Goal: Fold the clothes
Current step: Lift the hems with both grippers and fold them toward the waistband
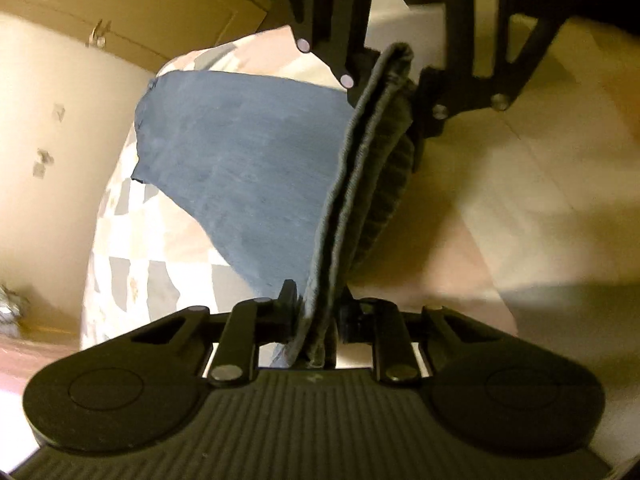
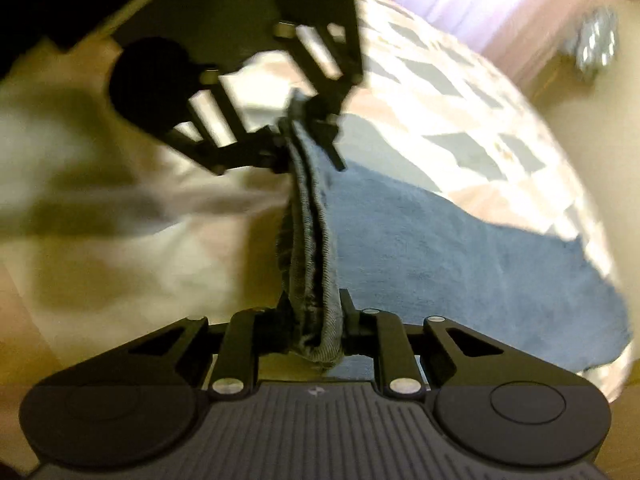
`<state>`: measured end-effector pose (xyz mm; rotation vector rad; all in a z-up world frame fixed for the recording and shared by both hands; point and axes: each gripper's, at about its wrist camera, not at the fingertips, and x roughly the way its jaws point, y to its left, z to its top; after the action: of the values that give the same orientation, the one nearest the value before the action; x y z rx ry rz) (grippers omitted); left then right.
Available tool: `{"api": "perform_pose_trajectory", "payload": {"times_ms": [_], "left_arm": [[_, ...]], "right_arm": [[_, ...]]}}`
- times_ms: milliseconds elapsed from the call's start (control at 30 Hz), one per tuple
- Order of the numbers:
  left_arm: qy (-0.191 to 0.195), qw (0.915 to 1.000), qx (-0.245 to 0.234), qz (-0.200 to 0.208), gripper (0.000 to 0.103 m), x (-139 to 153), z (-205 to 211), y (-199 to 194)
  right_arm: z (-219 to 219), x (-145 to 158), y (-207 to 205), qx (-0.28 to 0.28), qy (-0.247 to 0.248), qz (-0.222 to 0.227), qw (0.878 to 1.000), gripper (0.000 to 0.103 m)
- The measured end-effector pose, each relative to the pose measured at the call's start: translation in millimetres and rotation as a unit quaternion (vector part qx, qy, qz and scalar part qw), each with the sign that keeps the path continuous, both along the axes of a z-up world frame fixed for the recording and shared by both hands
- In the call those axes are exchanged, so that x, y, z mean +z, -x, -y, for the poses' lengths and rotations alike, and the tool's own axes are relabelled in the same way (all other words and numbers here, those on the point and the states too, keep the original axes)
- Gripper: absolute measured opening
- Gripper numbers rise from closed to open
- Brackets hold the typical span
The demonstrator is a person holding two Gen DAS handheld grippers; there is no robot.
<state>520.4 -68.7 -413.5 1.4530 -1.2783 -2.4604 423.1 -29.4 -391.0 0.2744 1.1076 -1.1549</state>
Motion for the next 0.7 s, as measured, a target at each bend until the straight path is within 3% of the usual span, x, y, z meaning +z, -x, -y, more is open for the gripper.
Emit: {"api": "perform_pose_trajectory", "payload": {"times_ms": [167,233,367,467,500,567,633,667,700], "left_arm": [[-0.047,0.9982,0.038,0.001,0.017,58,25,56],[-0.062,0.9965,0.056,-0.012,0.017,77,42,95],[-0.099,0.9889,0.107,-0.031,0.022,105,80,190],[-0.136,0.9765,0.158,-0.055,0.038,115,109,255],[-0.147,0.9694,0.184,-0.07,0.04,118,118,270],[-0.174,0.9462,0.252,-0.105,0.037,126,136,290],[-0.225,0.9029,0.335,-0.148,0.037,133,151,289],[-0.25,0.8769,0.375,-0.167,0.037,134,156,285],[-0.269,0.8516,0.415,-0.174,0.036,130,158,280]], "right_arm": [[41,49,106,-0.032,-0.036,0.152,0.987,0.018],[60,63,156,-0.045,-0.038,0.186,0.981,0.018],[88,70,259,-0.067,-0.04,0.23,0.97,0.018],[126,51,335,-0.08,-0.072,0.277,0.955,0.018],[135,40,361,-0.092,-0.094,0.304,0.944,0.018],[164,9,407,-0.127,-0.135,0.333,0.924,0.019],[188,-16,456,-0.144,-0.172,0.374,0.9,0.019],[199,-27,481,-0.152,-0.191,0.396,0.885,0.023],[204,-32,496,-0.157,-0.206,0.432,0.864,0.032]]}}
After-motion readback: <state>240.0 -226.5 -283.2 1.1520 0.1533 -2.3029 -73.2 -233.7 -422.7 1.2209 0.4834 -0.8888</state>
